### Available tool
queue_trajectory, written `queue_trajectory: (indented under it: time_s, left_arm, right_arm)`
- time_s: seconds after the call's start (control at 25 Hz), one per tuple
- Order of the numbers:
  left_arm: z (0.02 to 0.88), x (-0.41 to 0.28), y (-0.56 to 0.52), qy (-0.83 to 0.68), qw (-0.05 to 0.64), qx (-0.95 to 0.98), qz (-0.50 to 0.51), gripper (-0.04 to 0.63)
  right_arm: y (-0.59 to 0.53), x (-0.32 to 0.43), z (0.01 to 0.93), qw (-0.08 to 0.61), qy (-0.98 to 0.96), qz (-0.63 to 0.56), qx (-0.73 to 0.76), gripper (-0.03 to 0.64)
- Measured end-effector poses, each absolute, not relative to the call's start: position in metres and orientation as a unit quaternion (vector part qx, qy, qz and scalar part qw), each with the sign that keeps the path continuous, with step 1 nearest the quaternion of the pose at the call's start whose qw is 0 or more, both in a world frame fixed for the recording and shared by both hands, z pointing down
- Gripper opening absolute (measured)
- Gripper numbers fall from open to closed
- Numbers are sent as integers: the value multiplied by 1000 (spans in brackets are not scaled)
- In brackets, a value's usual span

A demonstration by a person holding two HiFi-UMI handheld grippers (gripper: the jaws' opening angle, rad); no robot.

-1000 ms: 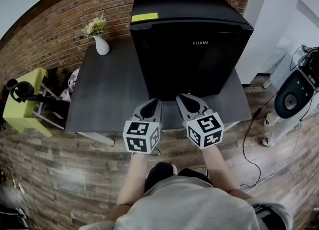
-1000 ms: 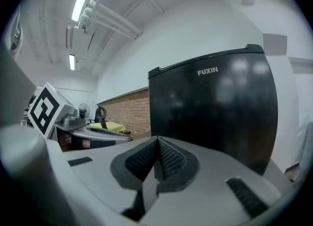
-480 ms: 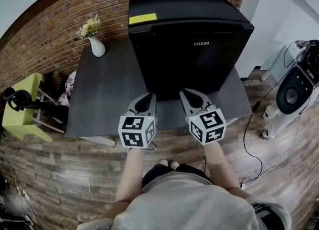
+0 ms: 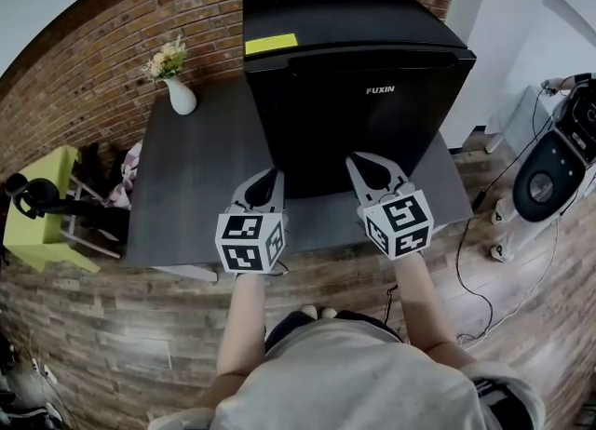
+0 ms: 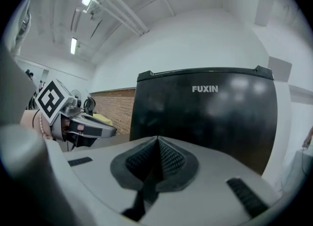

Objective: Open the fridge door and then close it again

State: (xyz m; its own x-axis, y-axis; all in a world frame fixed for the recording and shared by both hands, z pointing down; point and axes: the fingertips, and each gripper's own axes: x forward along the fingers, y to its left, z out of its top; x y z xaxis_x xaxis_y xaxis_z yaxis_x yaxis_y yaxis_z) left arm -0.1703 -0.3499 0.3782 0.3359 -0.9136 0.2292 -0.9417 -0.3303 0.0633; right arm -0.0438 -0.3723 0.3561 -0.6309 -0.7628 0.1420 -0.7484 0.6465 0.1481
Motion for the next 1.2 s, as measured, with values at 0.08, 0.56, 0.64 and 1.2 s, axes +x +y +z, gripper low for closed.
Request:
queue_trajectory:
  time_s: [0.08, 0.56, 0.64, 1.2]
  left_arm:
    - [377, -173, -354, -567, 90, 815, 78, 8]
    - [361, -191, -383, -573, 74, 815, 51, 11]
    - [363, -189, -386, -562, 78, 822, 56, 55]
    - [369, -187, -409, -542, 87, 834, 56, 206]
  right_arm:
    - [-376, -46, 347, 105, -902, -62, 415, -2]
    - [-388, -57, 289, 141, -895, -195, 374, 57]
    - [-387, -59, 278, 147, -892, -220, 366, 64]
    - [-403, -66, 215, 196, -848, -356, 339, 215]
